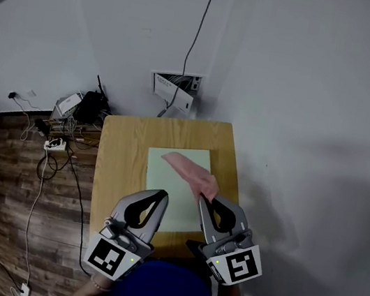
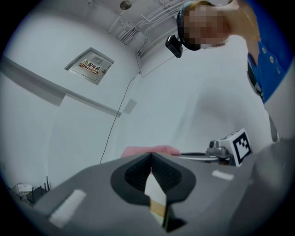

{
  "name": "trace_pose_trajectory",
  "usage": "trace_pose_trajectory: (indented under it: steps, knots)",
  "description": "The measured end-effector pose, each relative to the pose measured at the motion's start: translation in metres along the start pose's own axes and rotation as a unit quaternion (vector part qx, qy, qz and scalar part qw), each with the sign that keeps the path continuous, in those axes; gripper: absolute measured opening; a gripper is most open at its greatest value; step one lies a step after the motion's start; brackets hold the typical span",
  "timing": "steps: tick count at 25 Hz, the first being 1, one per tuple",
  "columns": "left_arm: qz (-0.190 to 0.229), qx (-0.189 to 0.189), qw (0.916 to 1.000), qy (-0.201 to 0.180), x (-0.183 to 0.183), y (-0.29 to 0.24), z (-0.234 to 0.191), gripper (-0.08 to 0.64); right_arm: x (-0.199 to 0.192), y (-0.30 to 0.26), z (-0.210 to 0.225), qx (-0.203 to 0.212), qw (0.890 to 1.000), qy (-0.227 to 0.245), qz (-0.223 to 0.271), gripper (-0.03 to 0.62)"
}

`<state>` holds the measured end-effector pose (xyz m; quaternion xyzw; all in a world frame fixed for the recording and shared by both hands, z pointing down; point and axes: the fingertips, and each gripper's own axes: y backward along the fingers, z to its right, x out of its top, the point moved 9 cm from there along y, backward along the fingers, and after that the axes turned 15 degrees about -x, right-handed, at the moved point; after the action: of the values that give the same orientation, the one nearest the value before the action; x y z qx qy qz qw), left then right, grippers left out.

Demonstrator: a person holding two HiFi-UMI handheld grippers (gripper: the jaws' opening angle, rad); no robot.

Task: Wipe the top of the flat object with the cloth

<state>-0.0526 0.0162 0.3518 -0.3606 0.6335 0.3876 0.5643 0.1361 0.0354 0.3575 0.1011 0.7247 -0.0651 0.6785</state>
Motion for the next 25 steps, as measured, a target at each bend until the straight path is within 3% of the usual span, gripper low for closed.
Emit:
trace_pose_trajectory:
  steps: [4,25]
  knots:
    - [0.002,0.009,0.9999,-0.006,0.004,-0.004,-0.004,0.003,0.003,-0.009,-0.002,-0.007,1.000,-0.019,0.002,0.014]
    - [-0.011,0.023,0.9997,0.002,-0.001,-0.012,-0.002,0.003,0.002,-0.015,-0.006,0.002,1.000,-0.022,-0.006,0.014]
